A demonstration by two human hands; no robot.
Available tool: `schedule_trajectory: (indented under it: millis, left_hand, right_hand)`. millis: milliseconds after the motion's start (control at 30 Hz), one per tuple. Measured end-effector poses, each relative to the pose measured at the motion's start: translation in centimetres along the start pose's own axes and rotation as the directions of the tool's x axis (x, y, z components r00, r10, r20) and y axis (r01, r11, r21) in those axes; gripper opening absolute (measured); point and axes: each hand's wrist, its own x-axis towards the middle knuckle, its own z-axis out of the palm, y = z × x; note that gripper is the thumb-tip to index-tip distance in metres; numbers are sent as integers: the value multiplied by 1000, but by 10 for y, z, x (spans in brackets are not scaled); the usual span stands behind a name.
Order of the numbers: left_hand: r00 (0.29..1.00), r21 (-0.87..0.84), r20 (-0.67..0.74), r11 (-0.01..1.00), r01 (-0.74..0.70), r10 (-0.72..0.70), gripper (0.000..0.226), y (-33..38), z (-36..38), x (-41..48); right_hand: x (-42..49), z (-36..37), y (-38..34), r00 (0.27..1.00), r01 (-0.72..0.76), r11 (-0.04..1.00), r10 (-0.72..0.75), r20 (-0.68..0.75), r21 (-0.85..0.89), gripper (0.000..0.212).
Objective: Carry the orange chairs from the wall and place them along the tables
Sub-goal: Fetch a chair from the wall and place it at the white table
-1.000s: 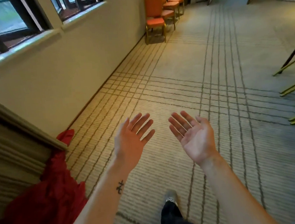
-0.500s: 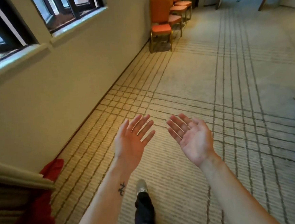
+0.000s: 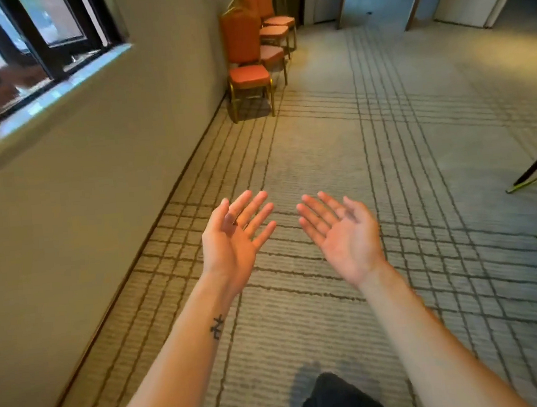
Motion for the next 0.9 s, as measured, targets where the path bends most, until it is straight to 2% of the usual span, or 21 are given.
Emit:
schedule_trajectory:
  millis: [367, 600, 900]
  left_hand:
    - [996, 31, -83, 998, 47, -44, 51, 56, -7, 320]
    - [997, 38, -78, 999, 14, -11, 51, 126, 7, 510]
    - [998, 40, -56, 999, 21, -19, 51, 199, -16, 760]
  right_hand:
    - [327, 48, -44, 998, -44, 998, 46, -41, 48, 45]
    - [524, 122, -96, 997, -72, 997, 72, 17, 5, 37]
    - [772, 183, -114, 998, -62, 997, 62, -21, -38, 47]
